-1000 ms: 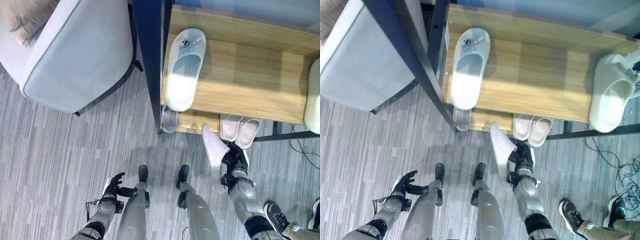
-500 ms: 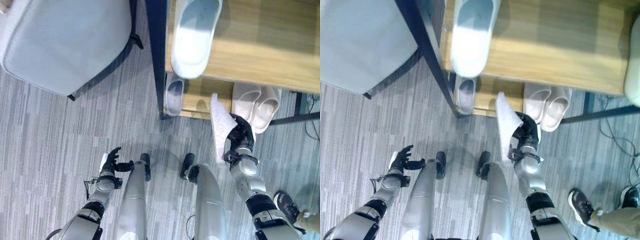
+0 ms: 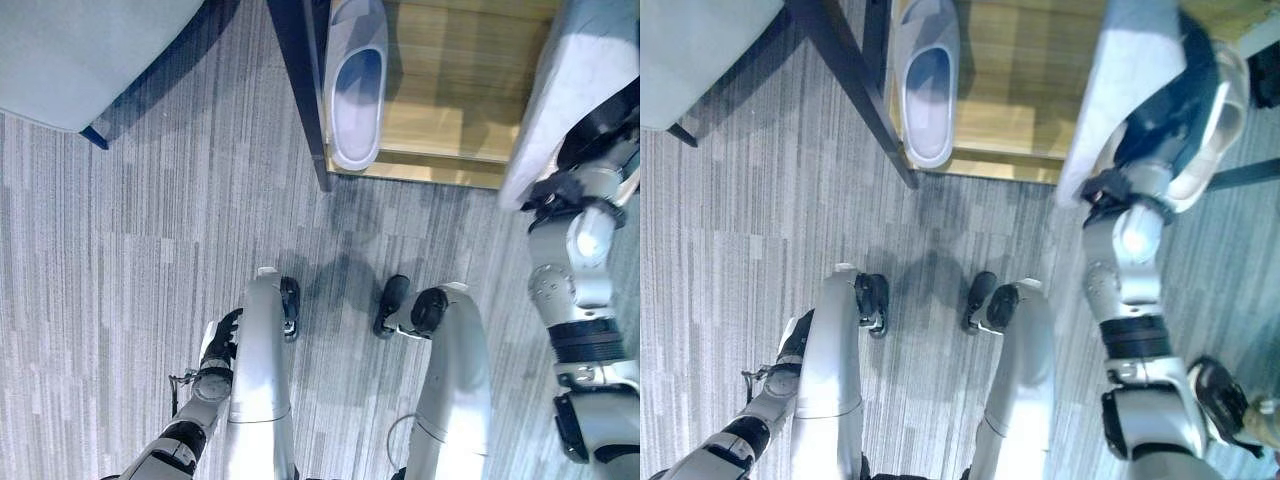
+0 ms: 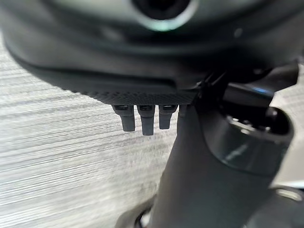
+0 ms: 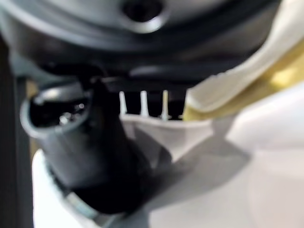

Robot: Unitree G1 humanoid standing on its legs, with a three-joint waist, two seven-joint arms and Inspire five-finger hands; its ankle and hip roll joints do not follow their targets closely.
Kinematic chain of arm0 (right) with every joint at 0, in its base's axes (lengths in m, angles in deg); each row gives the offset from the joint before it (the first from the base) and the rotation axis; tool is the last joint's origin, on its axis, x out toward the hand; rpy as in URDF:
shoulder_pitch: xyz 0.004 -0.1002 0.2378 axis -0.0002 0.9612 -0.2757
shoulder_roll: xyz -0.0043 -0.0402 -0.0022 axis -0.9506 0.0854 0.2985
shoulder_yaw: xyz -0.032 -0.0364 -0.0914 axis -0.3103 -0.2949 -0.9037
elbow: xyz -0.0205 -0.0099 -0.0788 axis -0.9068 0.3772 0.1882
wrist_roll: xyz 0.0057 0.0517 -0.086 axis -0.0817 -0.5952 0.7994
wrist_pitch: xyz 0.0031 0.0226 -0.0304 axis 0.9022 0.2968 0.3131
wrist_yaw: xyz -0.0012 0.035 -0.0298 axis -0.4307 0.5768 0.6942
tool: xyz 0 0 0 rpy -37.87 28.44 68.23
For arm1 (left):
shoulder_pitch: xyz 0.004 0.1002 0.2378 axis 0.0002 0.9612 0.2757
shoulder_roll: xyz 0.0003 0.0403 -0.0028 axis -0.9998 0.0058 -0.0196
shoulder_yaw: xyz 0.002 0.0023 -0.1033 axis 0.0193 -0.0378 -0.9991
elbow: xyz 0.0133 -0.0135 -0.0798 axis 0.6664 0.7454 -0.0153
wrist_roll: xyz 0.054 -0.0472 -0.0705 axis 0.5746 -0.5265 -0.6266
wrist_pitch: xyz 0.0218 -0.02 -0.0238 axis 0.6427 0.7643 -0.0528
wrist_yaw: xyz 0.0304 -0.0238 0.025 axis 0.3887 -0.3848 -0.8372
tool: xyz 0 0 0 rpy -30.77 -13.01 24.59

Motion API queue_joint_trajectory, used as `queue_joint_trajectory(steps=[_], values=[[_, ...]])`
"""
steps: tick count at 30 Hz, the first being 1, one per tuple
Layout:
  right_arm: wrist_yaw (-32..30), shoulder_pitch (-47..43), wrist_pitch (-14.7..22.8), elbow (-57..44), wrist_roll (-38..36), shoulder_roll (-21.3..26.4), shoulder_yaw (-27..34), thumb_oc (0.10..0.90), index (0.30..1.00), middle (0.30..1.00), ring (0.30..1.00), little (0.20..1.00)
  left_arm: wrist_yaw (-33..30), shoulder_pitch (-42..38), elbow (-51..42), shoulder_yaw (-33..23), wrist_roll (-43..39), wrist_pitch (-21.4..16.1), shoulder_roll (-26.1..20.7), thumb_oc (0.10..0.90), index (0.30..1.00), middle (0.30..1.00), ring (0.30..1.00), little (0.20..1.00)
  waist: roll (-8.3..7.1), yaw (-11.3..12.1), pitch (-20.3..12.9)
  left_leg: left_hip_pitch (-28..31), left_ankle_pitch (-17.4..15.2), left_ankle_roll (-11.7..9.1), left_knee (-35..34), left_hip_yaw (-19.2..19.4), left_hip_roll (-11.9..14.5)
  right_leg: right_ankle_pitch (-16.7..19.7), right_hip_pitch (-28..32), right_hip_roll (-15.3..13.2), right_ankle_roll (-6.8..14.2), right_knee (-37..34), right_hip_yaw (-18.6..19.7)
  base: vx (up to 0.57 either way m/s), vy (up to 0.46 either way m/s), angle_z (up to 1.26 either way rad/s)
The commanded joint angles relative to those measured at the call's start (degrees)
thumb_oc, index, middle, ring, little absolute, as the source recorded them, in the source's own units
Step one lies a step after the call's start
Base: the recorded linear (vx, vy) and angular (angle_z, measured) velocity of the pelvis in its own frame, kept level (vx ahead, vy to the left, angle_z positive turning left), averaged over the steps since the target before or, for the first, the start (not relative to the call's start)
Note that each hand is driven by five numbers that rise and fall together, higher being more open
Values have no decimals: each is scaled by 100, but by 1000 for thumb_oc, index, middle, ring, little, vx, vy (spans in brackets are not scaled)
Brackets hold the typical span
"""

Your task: Arrange the slippers neatly on the shoe rack.

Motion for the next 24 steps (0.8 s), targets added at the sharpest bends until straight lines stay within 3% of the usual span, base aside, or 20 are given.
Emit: queue_joint_trajectory(steps=[1,5,9,14,24], values=[[-231,-225,663,-664,280,403,99,400,300,300,300,300,-653,301,-343,16,-144,-390,-135,800,900,900,900,900,237,35,-248,-75,-463,344,354,-148,-290,-1077,120,222,-137,783,369,80,-15,4],[-167,-793,535,-492,44,699,-364,400,300,300,300,300,-944,271,-1143,54,-330,-507,-349,800,900,900,900,900,152,75,94,-81,-847,388,1174,-241,-341,-1285,17,290,-182,1682,663,60,1,2],[-79,-1268,508,-364,-372,809,-879,400,300,300,300,300,-1112,55,-1804,236,-315,-504,-549,800,900,900,900,900,115,23,148,-81,-1091,409,1620,-298,-389,-1427,16,321,-205,2153,839,41,25,-2],[-278,-1646,602,-395,-609,745,-1029,400,300,300,300,300,-1292,-38,-2066,432,-204,-431,-618,800,900,900,900,900,67,8,149,-81,-1202,400,1826,-275,-402,-1529,15,339,-258,2413,964,6,2,1],[-814,-3078,114,1021,-192,1029,-1740,400,300,300,300,300,-1239,82,-2381,770,-289,-427,-627,800,900,900,900,900,60,98,149,-81,-1454,450,2212,-344,-423,-1582,15,357,-287,2690,1072,-6,14,-1]])
